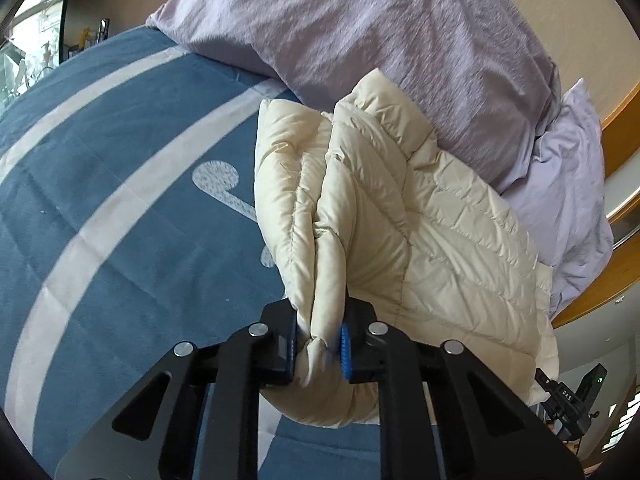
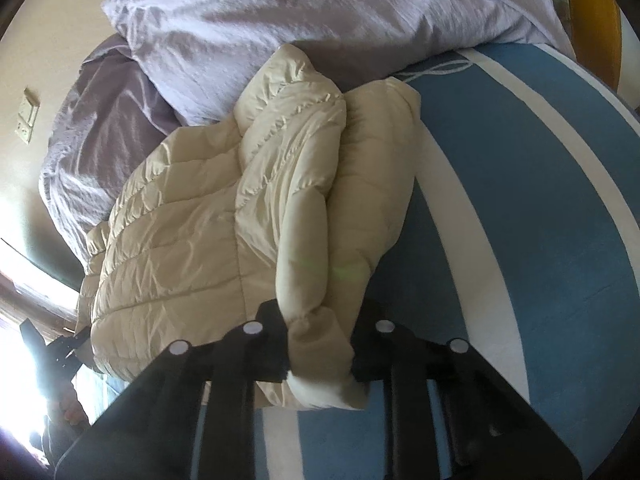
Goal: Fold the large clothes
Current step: 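Grasp the hem end of the jacket strip with the left tool, then lift the hem end and fold it toward the collar with the left tool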
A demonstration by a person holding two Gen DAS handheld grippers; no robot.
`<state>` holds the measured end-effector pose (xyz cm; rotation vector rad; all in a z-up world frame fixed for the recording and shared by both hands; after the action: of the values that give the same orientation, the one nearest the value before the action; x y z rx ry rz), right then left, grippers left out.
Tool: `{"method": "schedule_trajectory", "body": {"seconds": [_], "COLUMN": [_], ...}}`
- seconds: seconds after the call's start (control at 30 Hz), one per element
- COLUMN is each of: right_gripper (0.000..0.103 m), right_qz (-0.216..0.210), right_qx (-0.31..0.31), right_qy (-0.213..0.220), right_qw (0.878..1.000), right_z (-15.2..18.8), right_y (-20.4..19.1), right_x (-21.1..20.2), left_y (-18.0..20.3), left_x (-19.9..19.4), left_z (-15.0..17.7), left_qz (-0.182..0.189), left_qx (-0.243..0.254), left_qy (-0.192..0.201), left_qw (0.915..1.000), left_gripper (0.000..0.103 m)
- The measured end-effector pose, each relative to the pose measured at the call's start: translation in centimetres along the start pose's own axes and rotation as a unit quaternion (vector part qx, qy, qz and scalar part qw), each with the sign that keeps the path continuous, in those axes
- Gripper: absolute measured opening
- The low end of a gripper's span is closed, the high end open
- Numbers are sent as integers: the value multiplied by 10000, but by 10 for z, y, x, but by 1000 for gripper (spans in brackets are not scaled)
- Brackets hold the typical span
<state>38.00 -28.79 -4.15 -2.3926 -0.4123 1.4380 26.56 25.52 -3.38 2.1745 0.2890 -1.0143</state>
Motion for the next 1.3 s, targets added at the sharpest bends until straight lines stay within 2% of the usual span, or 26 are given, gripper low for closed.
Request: {"method": "schedule_trajectory", "body": {"seconds": [0.2, 0.5, 0.8, 0.87, 0.93, 1.03, 1.13, 1.17, 1.2, 1.3], "right_gripper": [19, 19, 19, 21, 29, 43, 51, 52, 53, 56], "right_qz": [-179, -503, -593, -548, -405, -53, 450, 563, 719, 780], "right_qx": [-235, -849, -1105, -1089, -1111, -1183, -1297, -1354, -1453, -1755], "right_qy": [-69, -290, -400, -420, -421, -225, 200, 315, 487, 781], "right_qw": [9995, 9947, 9913, 9917, 9921, 9927, 9903, 9887, 9856, 9783], "right_z": [12, 63, 93, 96, 96, 90, 79, 76, 73, 69], "right_y": [-17, -52, -63, -62, -60, -60, -64, -66, -72, -92], "right_x": [-9, -22, -33, -33, -34, -40, -54, -59, -64, -70], "left_y": [-13, -62, -72, -72, -74, -78, -81, -83, -84, -86], "left_x": [-22, -69, -94, -94, -93, -92, -92, -92, -93, -92], "left_z": [5, 22, 41, 44, 43, 42, 42, 41, 41, 40], "left_qz": [-42, -267, -514, -561, -557, -577, -606, -611, -602, -587], "left_qx": [1, 11, 320, 367, 316, 214, 153, 124, 103, 71], "left_qy": [123, 242, 273, 257, 233, 185, 134, 135, 152, 127], "left_qw": [9999, 9993, 9978, 9974, 9977, 9979, 9980, 9980, 9980, 9982], "left_gripper": [14, 14, 14, 15, 16, 24, 45, 58, 64, 68]}}
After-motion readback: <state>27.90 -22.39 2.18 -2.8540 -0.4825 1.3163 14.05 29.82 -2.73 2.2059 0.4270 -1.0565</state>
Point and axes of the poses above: each gripper's, at about its wrist camera, not at the fingertips, and x roughly the way its jaws point, y to its right, z to its underside, the point moved 1 cm from there along x, roughly the way its jaws point, and after that the axes turned 2 degrees about -x, right-handed, at the moved point
